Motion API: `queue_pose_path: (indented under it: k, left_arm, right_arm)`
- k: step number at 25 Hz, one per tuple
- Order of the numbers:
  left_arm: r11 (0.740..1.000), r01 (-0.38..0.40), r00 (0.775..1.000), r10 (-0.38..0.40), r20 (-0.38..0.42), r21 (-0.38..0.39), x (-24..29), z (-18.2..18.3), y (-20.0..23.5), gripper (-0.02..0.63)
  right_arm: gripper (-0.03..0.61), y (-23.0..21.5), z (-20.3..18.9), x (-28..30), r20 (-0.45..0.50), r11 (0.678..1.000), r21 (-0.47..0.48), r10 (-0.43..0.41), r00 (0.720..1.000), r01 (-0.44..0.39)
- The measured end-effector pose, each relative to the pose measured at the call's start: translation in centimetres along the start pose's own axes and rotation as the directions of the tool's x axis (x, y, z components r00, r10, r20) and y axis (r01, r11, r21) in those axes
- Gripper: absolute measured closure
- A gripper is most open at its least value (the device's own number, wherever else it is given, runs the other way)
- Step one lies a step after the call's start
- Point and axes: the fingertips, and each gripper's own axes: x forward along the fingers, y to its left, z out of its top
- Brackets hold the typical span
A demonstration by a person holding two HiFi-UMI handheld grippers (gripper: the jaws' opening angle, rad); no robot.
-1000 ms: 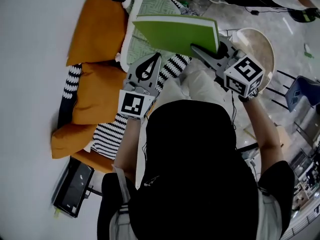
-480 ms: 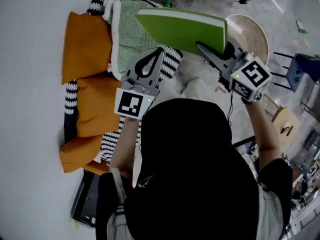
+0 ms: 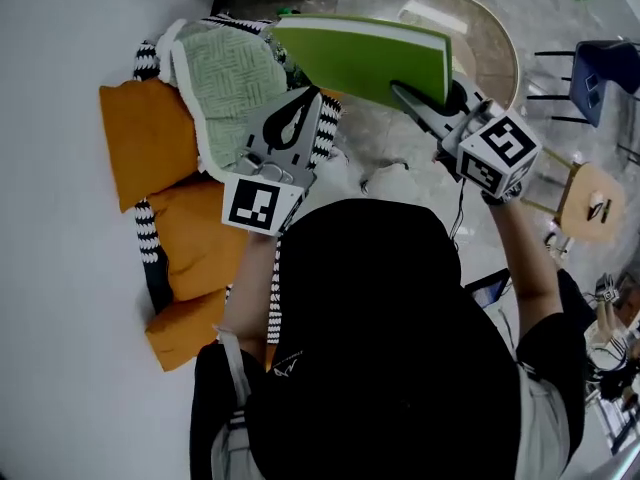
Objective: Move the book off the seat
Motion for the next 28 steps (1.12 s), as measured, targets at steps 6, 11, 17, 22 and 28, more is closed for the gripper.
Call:
queue_pose_path:
  k: [6, 11, 17, 22, 28]
  left_arm:
    - [0.994, 0.111, 0.994, -0.111, -0.021, 0.012, 4.2, -0.5, -7.8, 0.604]
    - [0.982, 0.183, 0.983, -0.182, -0.033, 0.037, 6.2, -0.7, -15.0, 0.604]
    - [0.966, 0.253, 0.967, -0.252, -0.032, 0.055, 8.0, -0.7, -23.6, 0.604]
    - [0.942, 0.326, 0.944, -0.32, -0.077, 0.081, 9.1, -1.9, -31.2, 0.604]
    - [0.915, 0.383, 0.924, -0.378, -0.06, 0.128, 10.2, -1.3, -38.6, 0.604]
  right_arm:
    - [0.445, -3.3, -2.8, -7.8, 0.043, 0.996, 0.034, -0.086, 0.995, 0.085]
    - [0.445, -4.8, -5.2, -14.7, 0.074, 0.987, 0.071, -0.152, 0.986, 0.147]
    - [0.445, -6.6, -9.1, -23.5, 0.107, 0.963, 0.132, -0.25, 0.962, 0.235]
    - [0.445, -7.3, -12.3, -29.8, 0.112, 0.947, 0.169, -0.295, 0.949, 0.274]
    - [0.445, -8.0, -15.3, -37.0, 0.134, 0.921, 0.219, -0.356, 0.925, 0.323]
